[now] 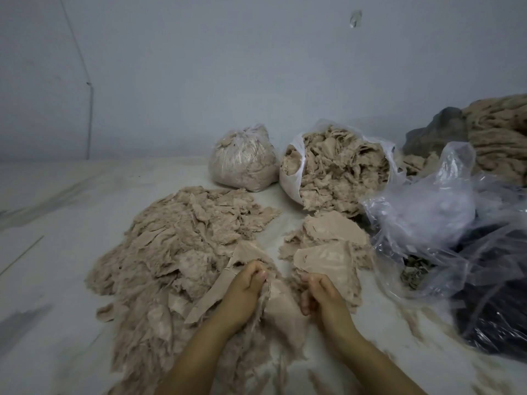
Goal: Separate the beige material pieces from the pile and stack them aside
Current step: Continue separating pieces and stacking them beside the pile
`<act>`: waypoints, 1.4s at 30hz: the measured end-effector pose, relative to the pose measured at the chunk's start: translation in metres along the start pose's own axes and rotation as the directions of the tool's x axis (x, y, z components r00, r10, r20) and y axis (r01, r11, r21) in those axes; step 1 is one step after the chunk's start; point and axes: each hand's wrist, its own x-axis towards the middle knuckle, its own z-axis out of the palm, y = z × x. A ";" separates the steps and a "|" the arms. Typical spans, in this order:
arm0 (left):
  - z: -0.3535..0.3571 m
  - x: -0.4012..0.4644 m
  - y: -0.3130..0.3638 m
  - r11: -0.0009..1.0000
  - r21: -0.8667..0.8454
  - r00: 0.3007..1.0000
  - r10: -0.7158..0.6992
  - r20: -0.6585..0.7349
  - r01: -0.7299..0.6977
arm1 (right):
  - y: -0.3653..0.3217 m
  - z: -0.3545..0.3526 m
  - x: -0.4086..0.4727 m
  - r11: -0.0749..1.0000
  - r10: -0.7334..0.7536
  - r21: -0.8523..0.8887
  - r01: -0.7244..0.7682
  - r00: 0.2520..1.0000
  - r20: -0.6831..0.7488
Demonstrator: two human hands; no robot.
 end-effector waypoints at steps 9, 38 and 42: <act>-0.004 -0.004 -0.006 0.997 0.003 0.997 0.080 -0.001 -0.080 | -0.005 0.014 -0.001 0.939 0.210 -0.309 -0.148 0.962 0.177; 0.008 -0.007 0.014 0.913 -0.325 0.948 -0.297 -0.111 0.248 | -0.006 0.012 0.004 0.990 0.123 0.085 -0.109 0.975 -0.183; -0.001 -0.009 0.003 0.897 -0.359 0.866 -0.379 -0.326 0.257 | -0.011 0.001 0.008 0.995 -0.073 -0.084 0.045 0.928 -0.364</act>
